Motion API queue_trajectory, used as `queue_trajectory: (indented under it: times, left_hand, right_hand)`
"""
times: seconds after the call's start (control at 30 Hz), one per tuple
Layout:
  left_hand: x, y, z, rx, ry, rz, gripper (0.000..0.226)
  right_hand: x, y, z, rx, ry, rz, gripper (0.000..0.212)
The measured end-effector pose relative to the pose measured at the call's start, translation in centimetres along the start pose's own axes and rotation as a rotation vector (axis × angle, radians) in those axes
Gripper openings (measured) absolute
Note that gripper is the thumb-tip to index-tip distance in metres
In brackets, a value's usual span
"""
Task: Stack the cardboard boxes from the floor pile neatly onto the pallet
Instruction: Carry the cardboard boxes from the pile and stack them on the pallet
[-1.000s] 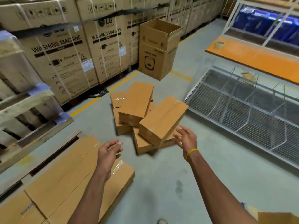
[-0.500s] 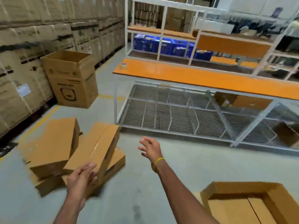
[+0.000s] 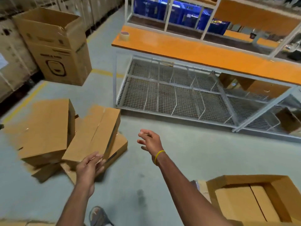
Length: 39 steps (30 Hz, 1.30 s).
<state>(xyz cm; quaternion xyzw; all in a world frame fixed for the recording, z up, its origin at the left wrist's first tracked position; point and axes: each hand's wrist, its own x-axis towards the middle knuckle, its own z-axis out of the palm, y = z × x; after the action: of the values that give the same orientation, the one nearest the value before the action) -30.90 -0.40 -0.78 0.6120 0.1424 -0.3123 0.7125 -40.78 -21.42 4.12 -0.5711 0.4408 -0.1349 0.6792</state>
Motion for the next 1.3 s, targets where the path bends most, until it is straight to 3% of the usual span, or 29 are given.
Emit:
queue_trajectory:
  times: [0.37,0.8,0.97,1.17,1.3]
  left_hand:
    - [13.7,6.9,-7.5,-0.243,0.223,-0.169,0.033]
    - [20.6,10.2,-8.6,-0.425,0.403,-0.209,0.039]
    - [23.7,9.1,-7.7,-0.443,0.546,-0.208,0.04]
    - [30.5,3.4,-5.7,-0.435,0.757,-0.297,0.012]
    - [35.2,-2.4,-4.6,-0.418,0.864,-0.342,0.026]
  right_hand:
    - [11.3,-3.4,15.8,-0.083,-0.077,0.064,0.02]
    - [22.1,-7.9,21.7,-0.213,-0.184,0.066,0.019]
    - [30.0,-8.4,22.6,-0.315,-0.241,0.063,0.022]
    - [44.6,-4.3,23.3,-0.516,-0.301,-0.001,0.021]
    - [53.2,0.2,22.9,-0.635,-0.307,-0.022,0.025]
